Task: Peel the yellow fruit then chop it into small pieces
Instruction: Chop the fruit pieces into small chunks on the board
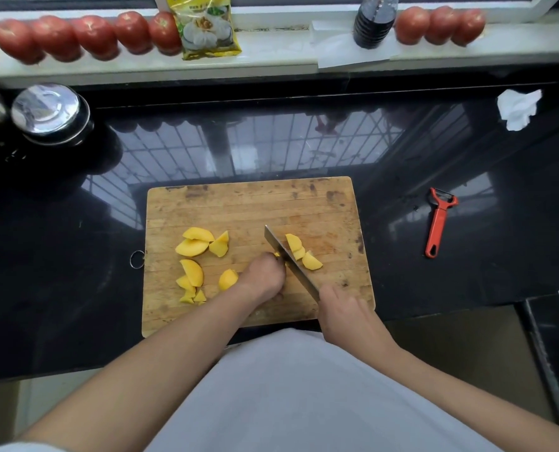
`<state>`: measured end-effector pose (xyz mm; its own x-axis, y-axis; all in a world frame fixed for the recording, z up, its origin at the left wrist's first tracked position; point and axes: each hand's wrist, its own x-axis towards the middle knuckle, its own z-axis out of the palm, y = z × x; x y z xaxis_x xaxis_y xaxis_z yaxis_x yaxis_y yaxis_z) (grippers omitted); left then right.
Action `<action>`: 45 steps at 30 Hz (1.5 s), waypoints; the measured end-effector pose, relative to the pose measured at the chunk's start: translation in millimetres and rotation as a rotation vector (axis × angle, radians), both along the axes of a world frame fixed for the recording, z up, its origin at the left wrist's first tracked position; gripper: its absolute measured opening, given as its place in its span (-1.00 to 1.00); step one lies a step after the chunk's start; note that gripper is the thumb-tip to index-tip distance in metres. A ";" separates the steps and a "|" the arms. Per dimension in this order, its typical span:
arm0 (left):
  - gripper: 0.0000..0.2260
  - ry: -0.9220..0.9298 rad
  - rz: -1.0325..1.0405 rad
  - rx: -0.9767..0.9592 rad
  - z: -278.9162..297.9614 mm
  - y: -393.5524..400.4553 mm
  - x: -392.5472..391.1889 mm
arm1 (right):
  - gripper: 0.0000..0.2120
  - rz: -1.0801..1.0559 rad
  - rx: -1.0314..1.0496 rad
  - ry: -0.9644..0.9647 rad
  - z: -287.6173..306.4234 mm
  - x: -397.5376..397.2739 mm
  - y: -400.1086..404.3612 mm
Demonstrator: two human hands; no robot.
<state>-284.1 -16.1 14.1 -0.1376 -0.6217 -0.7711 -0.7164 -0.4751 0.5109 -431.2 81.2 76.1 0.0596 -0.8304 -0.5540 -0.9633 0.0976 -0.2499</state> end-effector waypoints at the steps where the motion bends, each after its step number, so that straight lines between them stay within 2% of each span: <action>1: -0.64 -0.005 -0.003 -0.004 -0.3 0.0 0.2 | -0.91 0.011 0.009 0.010 -0.1 -0.4 1.6; 10: -0.64 -0.012 0.029 0.011 -0.7 0.7 -1.0 | -0.88 -0.017 0.093 0.003 0.9 8.3 -8.1; 15: -0.67 -0.007 0.045 0.014 -1.0 2.0 0.4 | -0.88 -0.045 -0.005 -0.076 -8.9 34.5 -37.7; 19: -0.64 0.000 0.026 0.008 2.8 5.0 -0.4 | -0.88 -0.127 -0.032 -0.096 -7.0 24.3 -36.7; 26: -0.67 -0.027 -0.092 -0.004 3.3 2.2 -0.1 | -0.93 -0.038 0.010 -0.034 -0.5 4.0 -0.6; 45: -0.71 -0.020 -0.004 0.022 -4.0 0.3 -1.4 | -0.89 0.000 0.080 -0.006 -4.7 7.2 -3.1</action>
<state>-285.5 -15.7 10.1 -0.1248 -0.6038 -0.7873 -0.7283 -0.4831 0.4860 -424.0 78.1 71.4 0.0633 -0.7835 -0.6182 -0.9618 0.1174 -0.2473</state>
